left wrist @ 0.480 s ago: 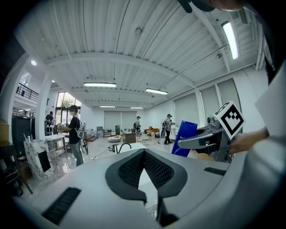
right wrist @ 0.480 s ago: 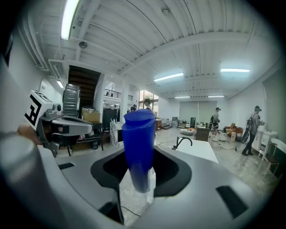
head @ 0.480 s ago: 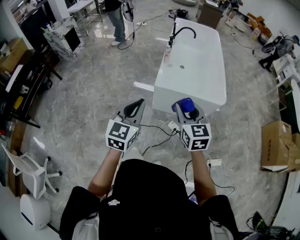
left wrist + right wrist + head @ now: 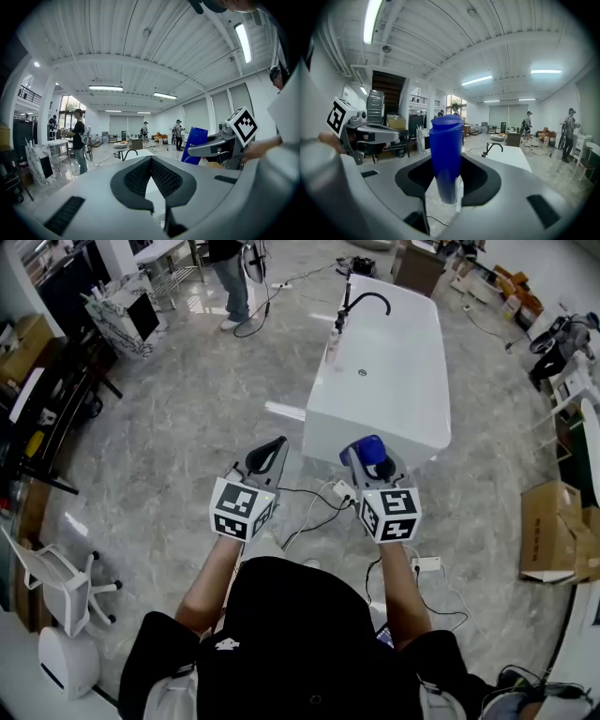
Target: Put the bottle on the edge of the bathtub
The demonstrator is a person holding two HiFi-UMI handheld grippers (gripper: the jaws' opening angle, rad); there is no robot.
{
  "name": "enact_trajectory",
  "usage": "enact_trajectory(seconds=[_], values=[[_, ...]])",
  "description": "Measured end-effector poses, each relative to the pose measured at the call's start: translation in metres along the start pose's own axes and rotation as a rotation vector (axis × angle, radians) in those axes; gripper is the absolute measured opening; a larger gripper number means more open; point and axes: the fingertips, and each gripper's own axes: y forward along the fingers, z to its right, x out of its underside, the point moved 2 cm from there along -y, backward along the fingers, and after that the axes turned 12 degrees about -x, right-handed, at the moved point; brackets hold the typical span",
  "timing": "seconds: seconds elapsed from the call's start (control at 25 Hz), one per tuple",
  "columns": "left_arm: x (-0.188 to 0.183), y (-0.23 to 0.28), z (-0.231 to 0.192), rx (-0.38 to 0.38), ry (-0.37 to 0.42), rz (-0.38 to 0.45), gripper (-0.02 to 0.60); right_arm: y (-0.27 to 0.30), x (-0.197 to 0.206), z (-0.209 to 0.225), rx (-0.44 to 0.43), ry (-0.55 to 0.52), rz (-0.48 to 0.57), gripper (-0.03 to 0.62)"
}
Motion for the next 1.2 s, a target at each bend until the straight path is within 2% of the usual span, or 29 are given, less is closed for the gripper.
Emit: enact_trajectory(seconds=[0.44,0.68,1.2], values=[[0.012,0.002,0.020,0.006,0.004,-0.034,0.014,-0.012,0.015,0.005,-0.014,0.015,-0.016,0.161],[0.013,0.012,0.006,-0.005,-0.018,-0.045,0.013,0.001,0.012,0.011,-0.021,0.012,-0.020,0.161],[0.017,0.091,-0.019,0.013,-0.032,-0.066,0.014,0.057,0.009,0.060,-0.013,0.020,-0.048,0.161]])
